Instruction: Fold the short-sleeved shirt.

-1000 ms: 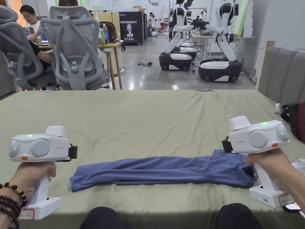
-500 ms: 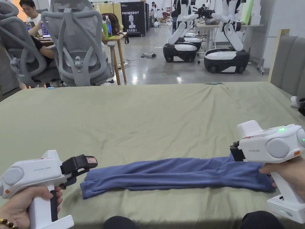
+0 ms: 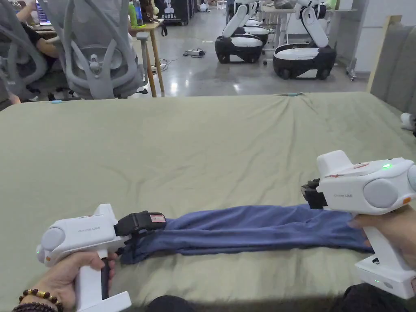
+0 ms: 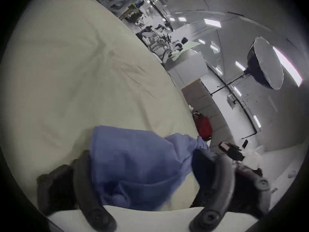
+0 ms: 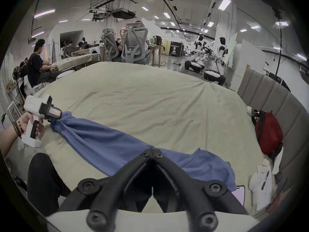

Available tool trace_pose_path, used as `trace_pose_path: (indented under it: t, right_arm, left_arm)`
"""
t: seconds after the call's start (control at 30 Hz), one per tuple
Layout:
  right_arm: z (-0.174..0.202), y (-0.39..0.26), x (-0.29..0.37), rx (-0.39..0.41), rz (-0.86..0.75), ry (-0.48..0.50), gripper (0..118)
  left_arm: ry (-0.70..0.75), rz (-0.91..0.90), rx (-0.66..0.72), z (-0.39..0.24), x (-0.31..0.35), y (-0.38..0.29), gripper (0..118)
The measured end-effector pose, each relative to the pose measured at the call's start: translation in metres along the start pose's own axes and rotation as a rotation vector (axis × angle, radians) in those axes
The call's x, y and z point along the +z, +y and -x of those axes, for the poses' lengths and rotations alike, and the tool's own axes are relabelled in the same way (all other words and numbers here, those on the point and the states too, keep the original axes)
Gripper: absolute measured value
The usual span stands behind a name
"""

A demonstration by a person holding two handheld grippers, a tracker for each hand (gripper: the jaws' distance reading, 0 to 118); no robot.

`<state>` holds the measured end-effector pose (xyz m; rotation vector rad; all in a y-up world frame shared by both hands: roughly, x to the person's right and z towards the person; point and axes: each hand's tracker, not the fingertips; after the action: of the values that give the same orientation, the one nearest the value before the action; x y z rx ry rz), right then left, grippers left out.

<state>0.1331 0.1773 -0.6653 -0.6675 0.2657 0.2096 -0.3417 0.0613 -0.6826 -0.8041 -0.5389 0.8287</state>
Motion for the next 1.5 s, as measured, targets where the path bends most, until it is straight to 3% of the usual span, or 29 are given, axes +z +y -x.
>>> trace_pose_path:
  t: [0.03, 0.07, 0.23, 0.37, 0.5, 0.6, 0.63, 0.73, 0.93, 1.1, 1.23, 1.33, 1.5]
  right_arm:
    - [0.001, 0.001, -0.001, 0.0, -0.001, 0.003, 0]
    - [0.002, 0.001, -0.002, -0.003, 0.002, 0.007, 0]
    - [0.005, -0.002, 0.0, -0.027, 0.015, 0.004, 0]
    - [0.004, -0.003, 0.0, -0.034, 0.019, 0.001, 0]
    - [0.0, -0.004, -0.002, -0.042, 0.021, 0.012, 0]
    - [-0.002, -0.004, -0.011, -0.059, 0.03, 0.027, 1]
    - [0.0, -0.004, -0.013, -0.06, 0.028, 0.029, 1]
    - [0.007, -0.003, -0.016, -0.066, 0.026, 0.044, 1]
    - [0.019, -0.003, -0.012, -0.06, 0.019, 0.07, 1]
    - [0.016, -0.005, -0.01, -0.075, 0.005, 0.067, 2]
    - [0.012, -0.01, -0.006, -0.095, 0.003, 0.057, 2]
    - [0.006, -0.014, -0.003, -0.109, 0.003, 0.06, 5]
    - [-0.002, -0.013, 0.003, -0.142, -0.009, 0.056, 5]
  left_arm:
    - [0.037, 0.008, 0.019, -0.001, -0.001, 0.005, 42]
    - [0.091, -0.006, -0.011, 0.001, -0.001, 0.012, 29]
    - [0.099, 0.007, -0.076, 0.013, -0.003, 0.018, 26]
    - [0.1, -0.032, -0.091, 0.023, 0.032, 0.027, 25]
    - [0.29, -0.136, -0.105, 0.054, 0.089, 0.049, 25]
    - [0.343, -0.157, -0.054, 0.072, 0.126, 0.065, 25]
    - [0.351, -0.156, -0.063, 0.043, 0.126, 0.039, 25]
    - [0.34, -0.15, -0.054, 0.03, 0.126, 0.035, 25]
    - [0.143, -0.103, -0.086, -0.003, 0.089, 0.047, 25]
    - [0.041, 0.019, -0.166, -0.068, 0.013, 0.019, 25]
    - [0.037, 0.123, -0.137, -0.082, -0.055, -0.001, 25]
    - [0.139, 0.204, -0.138, -0.063, -0.098, -0.004, 25]
    - [0.134, 0.186, -0.115, -0.065, -0.102, -0.001, 31]
